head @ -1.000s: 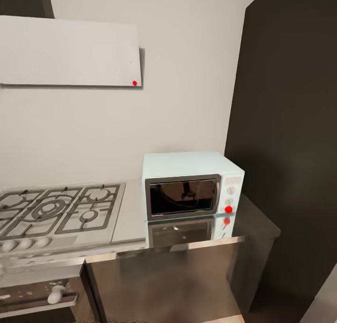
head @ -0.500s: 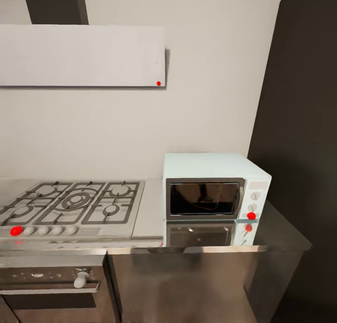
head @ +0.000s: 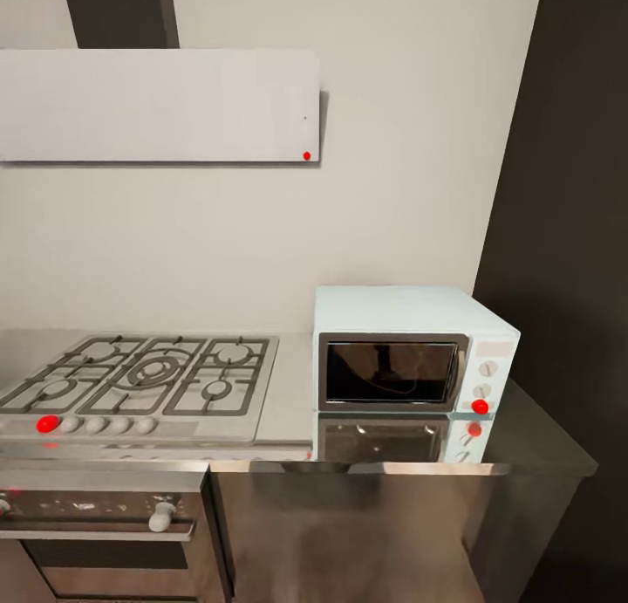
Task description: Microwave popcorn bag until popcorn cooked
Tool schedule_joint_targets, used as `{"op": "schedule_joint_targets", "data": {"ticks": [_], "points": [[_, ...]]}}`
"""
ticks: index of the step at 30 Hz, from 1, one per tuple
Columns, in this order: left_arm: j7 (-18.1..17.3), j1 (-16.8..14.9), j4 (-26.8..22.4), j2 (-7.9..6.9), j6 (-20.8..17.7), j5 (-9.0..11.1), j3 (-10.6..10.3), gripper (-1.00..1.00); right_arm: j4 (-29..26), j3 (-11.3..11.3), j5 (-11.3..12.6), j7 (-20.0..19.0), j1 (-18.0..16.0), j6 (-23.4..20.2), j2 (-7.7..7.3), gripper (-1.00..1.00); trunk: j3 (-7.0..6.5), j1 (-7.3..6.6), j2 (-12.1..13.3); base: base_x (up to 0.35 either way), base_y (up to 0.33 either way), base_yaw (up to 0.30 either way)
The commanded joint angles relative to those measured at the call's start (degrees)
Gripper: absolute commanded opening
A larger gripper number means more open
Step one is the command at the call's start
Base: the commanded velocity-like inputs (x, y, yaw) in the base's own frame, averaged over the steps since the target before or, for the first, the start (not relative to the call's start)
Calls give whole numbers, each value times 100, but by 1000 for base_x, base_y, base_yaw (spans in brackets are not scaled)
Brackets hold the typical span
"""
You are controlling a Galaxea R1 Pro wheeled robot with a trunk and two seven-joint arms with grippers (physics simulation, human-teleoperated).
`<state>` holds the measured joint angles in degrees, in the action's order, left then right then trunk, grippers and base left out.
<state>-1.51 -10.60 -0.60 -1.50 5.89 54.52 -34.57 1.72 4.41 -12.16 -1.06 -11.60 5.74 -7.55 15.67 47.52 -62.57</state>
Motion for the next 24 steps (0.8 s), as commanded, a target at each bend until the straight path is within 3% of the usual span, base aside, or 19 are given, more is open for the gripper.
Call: {"op": "schedule_joint_targets", "data": {"ticks": [1, 8, 11, 14, 17, 24], "points": [[-11, -3, 4, 0, 14, 59, -49, 100, 20, 49, -48, -32, -8, 24, -2, 100, 7, 0, -5, 0, 0, 0], [8, -3, 18, 19, 28, 67, -49, 100, 7, 33, -102, -38, -9, 5, 40, 100, 7, 0, -5, 0, 0, 0], [10, -3, 25, 30, 34, 62, -49, 100, -206, 52, -472, -118, -9, -180, 208, 100, 7, 0, -5, 0, 0, 0], [10, -3, 22, 35, 35, 60, -52, 100, -1205, 52, -572, -224, -9, -544, 374, 100, 7, 0, -5, 0, 0, 0], [9, -3, 21, 36, 35, 56, -55, 100, -2886, 57, -568, -303, -9, -1835, 623, 100, 7, 0, -5, 0, 0, 0], [6, -3, 18, 36, 35, 53, -57, 100, -5360, 87, -523, -908, -9, -3322, 681, 100, 7, 0, -5, 0, 0, 0]]}}
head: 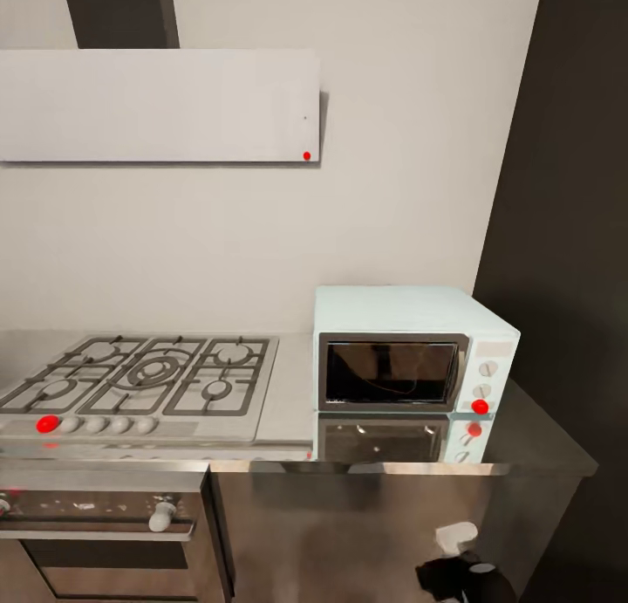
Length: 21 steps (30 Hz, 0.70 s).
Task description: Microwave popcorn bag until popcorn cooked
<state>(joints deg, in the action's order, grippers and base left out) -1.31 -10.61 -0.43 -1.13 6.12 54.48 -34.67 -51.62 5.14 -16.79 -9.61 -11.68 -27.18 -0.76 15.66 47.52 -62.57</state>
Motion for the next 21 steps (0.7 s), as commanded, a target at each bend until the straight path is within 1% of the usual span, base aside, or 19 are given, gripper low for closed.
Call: {"op": "schedule_joint_targets", "data": {"ticks": [1, 2, 4, 5, 6, 7, 14, 15, 17, 19, 20, 21], "points": [[-15, -3, 0, -1, 12, 56, -48, 100, -383, 27, -44, -138, -1, -250, -1, 100, 8, 0, -5, 0, 0, 0], [-17, -3, 0, -1, 12, 51, -48, 100, -925, 55, 15, -286, -1, -555, -7, 100, 8, 0, -5, 0, 0, 0], [-23, -3, -1, -1, 12, 43, -49, 100, -1690, 129, 175, -527, -1, -934, -22, 100, 8, 0, -5, -4, 0, 0], [-22, -3, -1, -1, 12, 44, -49, 100, -1859, 160, 217, -577, -1, -1011, -28, 100, 8, 0, -5, -80, 0, 0], [-20, -3, -1, -1, 12, 45, -47, 100, -1967, 198, 243, -608, -1, -1061, -32, 100, 8, 0, -5, -172, 0, 0], [-19, -3, -5, -1, 18, 59, -43, 100, -2080, 313, 271, -646, -1, -1110, -38, 100, 8, 0, -5, -274, 0, 0], [-14, -3, -1, -1, 21, 80, -40, 100, -2169, 521, 290, -673, -1, -1147, -103, 100, 8, 0, -5, -328, 0, 0], [-17, -3, -1, -1, 21, 69, -40, 100, -2420, 748, 286, -642, -1, -1142, -92, 100, 8, 0, -5, -198, 0, 0], [-18, -3, -1, -3, 19, 58, -40, 100, -2771, 791, 278, -613, 21, -1147, -91, 100, 8, 0, -5, -83, 0, 0], [-18, -3, -1, -8, 15, 55, -40, 100, -2955, 807, 257, -614, -173, -1267, -94, 100, 8, 0, -5, -22, 0, 0], [-18, -3, -1, -8, 16, 55, -40, 100, -2978, 809, 250, -613, -323, -1357, -96, 100, 8, 0, -5, -11, 0, 0], [-18, -3, -1, -9, 14, 55, -40, 100, -2993, 811, 248, -611, -578, -1532, -101, 100, 8, 0, -5, -6, 0, 0]]}}
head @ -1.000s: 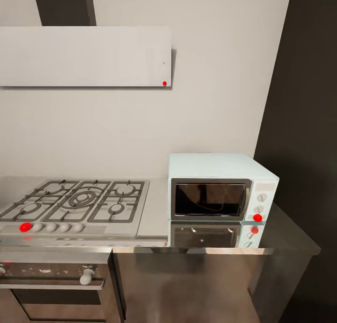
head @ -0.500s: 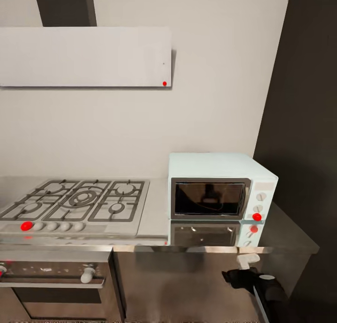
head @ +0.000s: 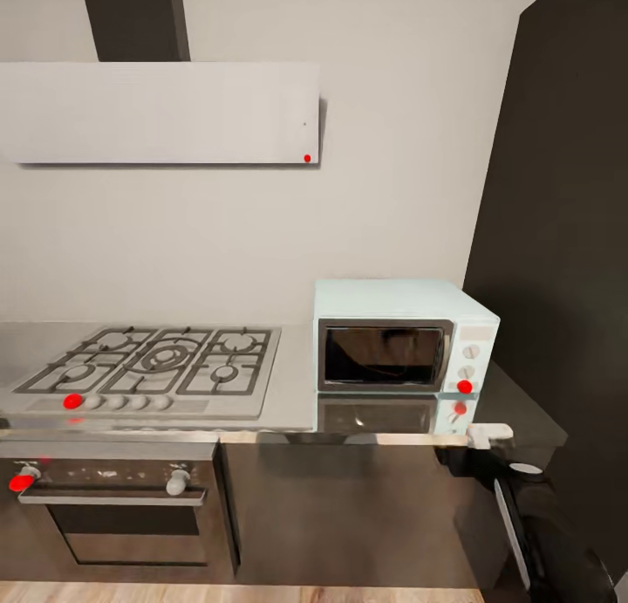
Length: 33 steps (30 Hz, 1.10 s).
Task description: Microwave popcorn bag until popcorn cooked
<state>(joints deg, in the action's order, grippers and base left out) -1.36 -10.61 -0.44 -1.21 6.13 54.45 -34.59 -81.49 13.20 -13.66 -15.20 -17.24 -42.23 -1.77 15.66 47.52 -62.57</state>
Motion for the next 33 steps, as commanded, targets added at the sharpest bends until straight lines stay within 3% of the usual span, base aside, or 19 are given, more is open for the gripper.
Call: {"op": "schedule_joint_targets", "data": {"ticks": [1, 4, 8, 12, 16, 33], "points": [[-14, -3, 1, -1, 15, 57, -48, 100, 6, 7, -57, -40, -421, -327, -43, 100, 9, 0, -5, -2, 0, 0], [-14, -3, -1, -2, 15, 57, -48, 100, 194, 8, -22, -29, -1262, -816, -206, 100, 9, 0, -5, 0, 0, 0], [-14, -3, 0, -2, 15, 57, -48, 100, 875, 35, -9, -12, -1863, -782, -335, 100, 9, 0, -5, 0, 0, 0], [-14, -3, -6, -2, 16, 52, -48, 100, 1636, 318, -15, -15, -1962, 98, -332, 100, 9, 0, -5, 0, 0, 0], [-14, -3, -14, -2, 12, 51, -48, 100, 1886, 463, -17, -83, -1982, 641, -329, 100, 9, 0, -5, 0, 0, 0], [-14, -3, -26, -4, 19, 106, -24, 100, 2097, 512, -16, -99, -1985, 710, -335, 100, 9, 0, -5, 0, -119, 0]]}}
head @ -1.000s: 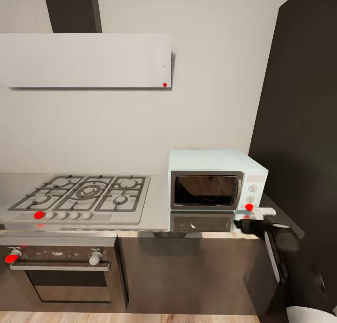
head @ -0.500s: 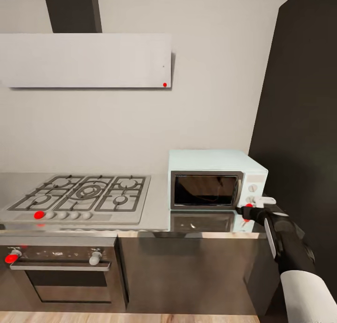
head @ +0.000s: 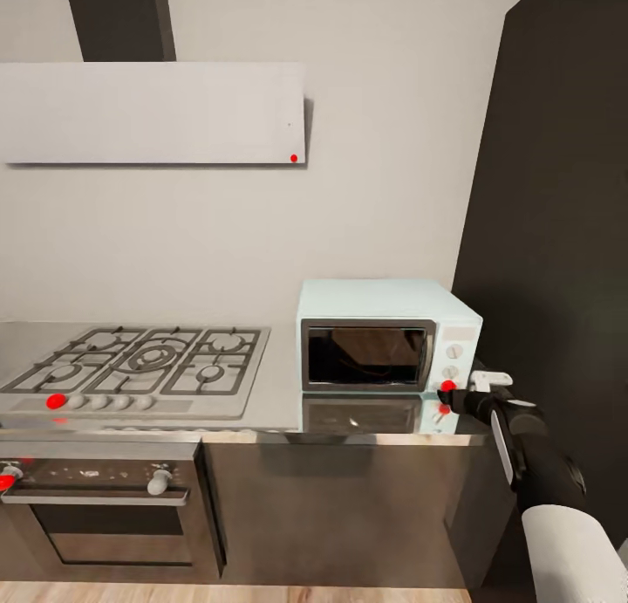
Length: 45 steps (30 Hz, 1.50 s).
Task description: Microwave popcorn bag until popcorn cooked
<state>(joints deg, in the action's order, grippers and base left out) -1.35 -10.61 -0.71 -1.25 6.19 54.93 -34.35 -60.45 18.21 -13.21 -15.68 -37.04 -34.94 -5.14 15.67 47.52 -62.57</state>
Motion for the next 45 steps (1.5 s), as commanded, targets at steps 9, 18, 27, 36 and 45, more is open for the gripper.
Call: {"op": "schedule_joint_targets", "data": {"ticks": [9, 18, 27, 36, 45], "points": [[-14, -3, 1, -1, 14, 79, -46, 100, 436, 3, -65, -41, -5, 46, 73, 100, 7, 0, -5, 0, -1, 0], [-14, -3, 1, 2, 14, 79, -46, 100, 576, 7, -58, -69, -5, 588, 11, 100, 7, 0, -5, 0, 0, 0], [-9, -3, 1, 2, 5, 74, -42, 100, 587, 7, -76, -23, -5, 602, 5, 100, 7, 0, -5, 25, -123, 0], [-9, -3, 1, 2, 13, 79, -37, 100, 587, 7, -92, -64, -5, 602, 27, -100, 7, 0, -5, 2, -7, 0], [-5, -3, 1, 2, 10, 79, -37, 100, 587, 7, -94, -67, -5, 593, -4, -100, 7, 0, -5, 0, 0, 0]]}}
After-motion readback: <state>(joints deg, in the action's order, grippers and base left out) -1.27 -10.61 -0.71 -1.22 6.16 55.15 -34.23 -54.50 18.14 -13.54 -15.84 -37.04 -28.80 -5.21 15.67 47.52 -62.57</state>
